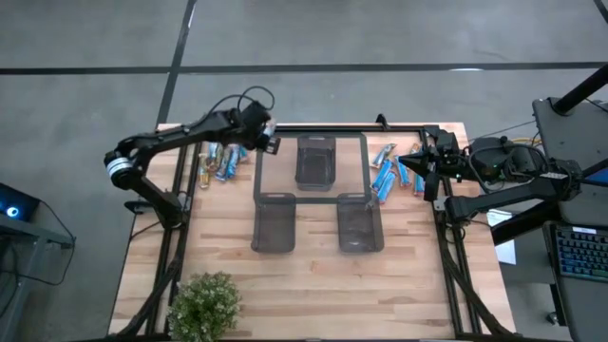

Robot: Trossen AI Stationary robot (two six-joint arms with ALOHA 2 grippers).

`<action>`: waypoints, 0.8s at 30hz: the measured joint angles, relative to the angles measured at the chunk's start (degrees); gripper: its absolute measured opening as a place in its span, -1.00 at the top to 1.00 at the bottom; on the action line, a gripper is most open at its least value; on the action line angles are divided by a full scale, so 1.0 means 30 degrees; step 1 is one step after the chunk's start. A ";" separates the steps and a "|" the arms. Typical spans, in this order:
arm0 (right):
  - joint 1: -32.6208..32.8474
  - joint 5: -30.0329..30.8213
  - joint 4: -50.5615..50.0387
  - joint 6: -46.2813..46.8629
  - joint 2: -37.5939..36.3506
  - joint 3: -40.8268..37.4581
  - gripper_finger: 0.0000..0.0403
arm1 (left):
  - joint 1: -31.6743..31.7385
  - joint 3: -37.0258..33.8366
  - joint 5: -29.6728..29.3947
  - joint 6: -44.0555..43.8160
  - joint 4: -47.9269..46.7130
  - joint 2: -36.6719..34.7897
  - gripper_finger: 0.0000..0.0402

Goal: Pick and place Granola Bars by type
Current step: Put the orange granola bar into the bottom right black bin

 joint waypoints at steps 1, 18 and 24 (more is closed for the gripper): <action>-0.0007 -0.0005 0.0002 0.0000 -0.0003 0.0000 0.96 | -0.0053 0.0428 0.0120 0.0000 -0.0002 0.0000 0.65; -0.0005 -0.0005 0.0002 -0.0007 -0.0001 0.0000 0.96 | -0.2419 0.3748 0.1455 -0.0812 0.0040 -0.0007 0.65; 0.0000 -0.0005 0.0002 -0.0015 -0.0005 0.0000 0.96 | -0.3930 0.3770 0.2420 -0.1144 0.0641 -0.0007 0.65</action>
